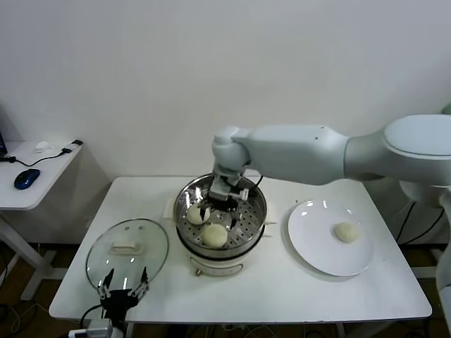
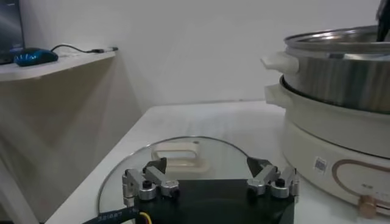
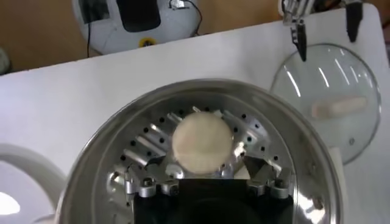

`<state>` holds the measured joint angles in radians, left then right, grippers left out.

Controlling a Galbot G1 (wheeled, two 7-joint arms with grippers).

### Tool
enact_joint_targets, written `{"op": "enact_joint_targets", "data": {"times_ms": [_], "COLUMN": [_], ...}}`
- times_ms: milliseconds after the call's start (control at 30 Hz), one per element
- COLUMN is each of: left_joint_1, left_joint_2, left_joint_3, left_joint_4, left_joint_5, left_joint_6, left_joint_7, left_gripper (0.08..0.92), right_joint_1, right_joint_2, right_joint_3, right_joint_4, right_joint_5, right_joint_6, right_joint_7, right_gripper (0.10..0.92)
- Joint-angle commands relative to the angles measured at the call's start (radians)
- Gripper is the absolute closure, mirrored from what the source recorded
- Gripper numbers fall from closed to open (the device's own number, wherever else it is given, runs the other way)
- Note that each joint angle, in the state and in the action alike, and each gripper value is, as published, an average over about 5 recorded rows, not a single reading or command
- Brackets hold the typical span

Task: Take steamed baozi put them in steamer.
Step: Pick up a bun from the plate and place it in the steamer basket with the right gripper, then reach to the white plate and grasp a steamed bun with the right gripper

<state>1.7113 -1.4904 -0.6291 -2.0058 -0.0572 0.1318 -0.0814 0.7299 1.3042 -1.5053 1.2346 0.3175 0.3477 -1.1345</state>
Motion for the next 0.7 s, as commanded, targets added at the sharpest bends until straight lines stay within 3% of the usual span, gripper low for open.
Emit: {"op": "enact_joint_targets", "data": {"times_ms": [33, 167, 400, 700], "left_joint_1": [0.002, 0.000, -0.015, -0.001], "left_joint_2": [-0.001, 0.001, -0.006, -0.024], "left_joint_3": [0.001, 0.001, 0.002, -0.002], "left_joint_4": [-0.005, -0.009, -0.003, -0.007], "left_joint_5": [0.001, 0.001, 0.003, 0.006], "left_joint_6": [-0.002, -0.001, 0.001, 0.011], "left_joint_7": [0.001, 0.001, 0.003, 0.006], "left_gripper": [0.177, 0.177, 0.177, 0.177], "right_joint_1": [0.208, 0.236, 0.018, -0.449], "right_joint_2": [-0.247, -0.423, -0.663, -0.672], "right_joint_3": [-0.096, -0.201, -0.167, 0.240], "right_joint_4": [-0.109, -0.103, -0.098, -0.298], "right_joint_5": [0.257, 0.247, 0.067, -0.204], "right_joint_6": [-0.117, -0.295, -0.371, -0.351], "right_joint_7": [-0.096, -0.056, -0.012, 0.018], "right_gripper": [0.203, 0.203, 0.203, 0.203]}}
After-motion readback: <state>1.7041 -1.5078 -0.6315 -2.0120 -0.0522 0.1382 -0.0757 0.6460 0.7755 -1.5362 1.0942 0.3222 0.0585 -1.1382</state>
